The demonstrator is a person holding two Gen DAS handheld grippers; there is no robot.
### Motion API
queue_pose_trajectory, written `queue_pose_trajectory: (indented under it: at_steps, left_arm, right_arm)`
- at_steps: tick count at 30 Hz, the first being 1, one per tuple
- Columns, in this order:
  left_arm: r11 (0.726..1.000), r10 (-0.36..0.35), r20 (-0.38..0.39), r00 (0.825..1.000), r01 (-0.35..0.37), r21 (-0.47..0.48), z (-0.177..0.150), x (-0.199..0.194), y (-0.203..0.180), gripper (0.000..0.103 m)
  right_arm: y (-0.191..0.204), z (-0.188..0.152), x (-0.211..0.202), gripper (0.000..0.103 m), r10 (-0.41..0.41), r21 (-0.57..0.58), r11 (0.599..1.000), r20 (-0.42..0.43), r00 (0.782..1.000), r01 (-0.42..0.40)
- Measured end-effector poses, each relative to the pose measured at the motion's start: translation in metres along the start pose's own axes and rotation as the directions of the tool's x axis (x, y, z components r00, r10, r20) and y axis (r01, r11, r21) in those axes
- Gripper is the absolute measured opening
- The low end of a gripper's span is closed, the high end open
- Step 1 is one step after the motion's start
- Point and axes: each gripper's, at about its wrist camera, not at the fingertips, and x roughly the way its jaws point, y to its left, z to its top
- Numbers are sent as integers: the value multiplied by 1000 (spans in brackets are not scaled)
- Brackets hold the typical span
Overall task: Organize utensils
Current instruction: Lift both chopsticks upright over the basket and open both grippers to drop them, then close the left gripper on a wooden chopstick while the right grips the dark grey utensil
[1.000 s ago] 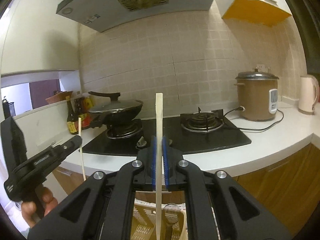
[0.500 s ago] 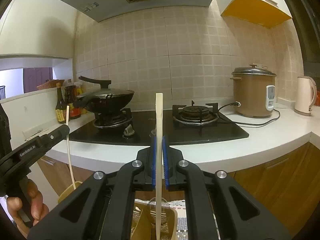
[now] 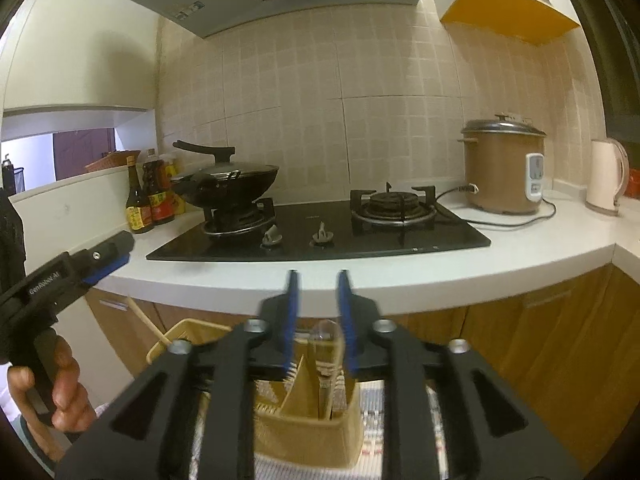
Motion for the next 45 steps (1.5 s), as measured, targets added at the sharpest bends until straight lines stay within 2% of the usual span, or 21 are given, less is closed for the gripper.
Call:
queue_pose_trajectory:
  at_steps: [3, 7, 12, 14, 16, 18, 19, 20, 21, 22, 23, 24, 26, 27, 29, 31, 32, 33, 37, 42, 45]
  left_arm:
    - [1000, -17, -22, 1000, 18, 11, 4, -18, -1, 38]
    - [1000, -31, -52, 998, 31, -4, 9, -40, 0, 42]
    - [995, -83, -188, 979, 73, -62, 12, -58, 5, 43]
    - [998, -64, -251, 966, 56, -38, 7, -61, 2, 43]
    - [999, -31, -341, 939, 35, 6, -3, -62, -2, 43]
    - [999, -3, -438, 899, 23, 40, -18, -61, -4, 43]
    - [998, 13, -510, 860, 22, 62, -31, -58, -5, 43]
    - [996, 26, -570, 822, 27, 83, -45, -56, -5, 43]
    - [995, 33, -605, 795, 34, 99, -55, -55, -5, 43]
    - [990, 52, -649, 759, 44, 131, -72, -54, -6, 43]
    - [985, 81, -677, 732, 46, 168, -87, -54, -6, 43]
    - [980, 102, -693, 714, 46, 192, -97, -53, -6, 43]
    - [974, 122, -741, 660, 64, 217, -122, -53, -4, 40]
    - [974, 120, -773, 623, 79, 214, -136, -52, -2, 36]
    - [975, 117, -807, 578, 90, 205, -154, -51, 2, 34]
    - [976, 120, -834, 539, 89, 197, -170, -47, 7, 32]
    - [978, 118, -842, 527, 86, 191, -176, -47, 10, 30]
    - [979, 117, -847, 519, 84, 186, -180, -46, 13, 28]
    - [979, 124, -849, 514, 77, 189, -187, -45, 21, 28]
    - [962, 182, -835, 519, 83, 261, -196, -43, 17, 22]
    - [955, 195, -830, 522, 91, 282, -198, -41, 7, 20]
  right_arm:
    - [-6, 0, -18, 58, -2, 44, 999, -8, 1000, 2]
    - [-10, 2, -43, 58, -11, 67, 998, -51, 999, 14]
    - [-7, -3, -61, 58, -62, 44, 996, -190, 980, 71]
    - [-4, -9, -64, 58, -83, 35, 995, -281, 956, 96]
    - [-2, -18, -62, 58, -88, 29, 994, -383, 920, 107]
    - [0, -32, -57, 58, -86, 25, 993, -499, 862, 114]
    - [0, -42, -53, 61, -75, 30, 993, -563, 823, 111]
    - [0, -57, -47, 64, -37, 55, 994, -637, 770, 92]
    - [-1, -67, -45, 70, -10, 77, 994, -673, 739, 83]
    - [-2, -81, -42, 74, 25, 111, 991, -718, 696, 80]
    - [-3, -89, -40, 74, 40, 129, 988, -741, 671, 84]
    - [-3, -102, -39, 74, 56, 144, 986, -764, 643, 85]
    - [-3, -118, -38, 74, 52, 141, 985, -787, 615, 97]
    - [-3, -125, -37, 74, 41, 133, 985, -797, 602, 109]
    - [-4, -137, -38, 71, 41, 132, 985, -810, 585, 114]
    - [-3, -147, -36, 51, 36, 125, 985, -826, 562, 120]
    - [-2, -152, -36, 45, 39, 127, 984, -832, 554, 121]
    - [-2, -157, -36, 36, 44, 131, 984, -838, 544, 122]
    - [5, -170, -34, 34, 42, 128, 983, -851, 524, 129]
    - [22, -186, -30, 31, 15, 89, 987, -875, 484, 132]
    - [34, -189, -28, 25, -57, 10, 991, -873, 484, 134]
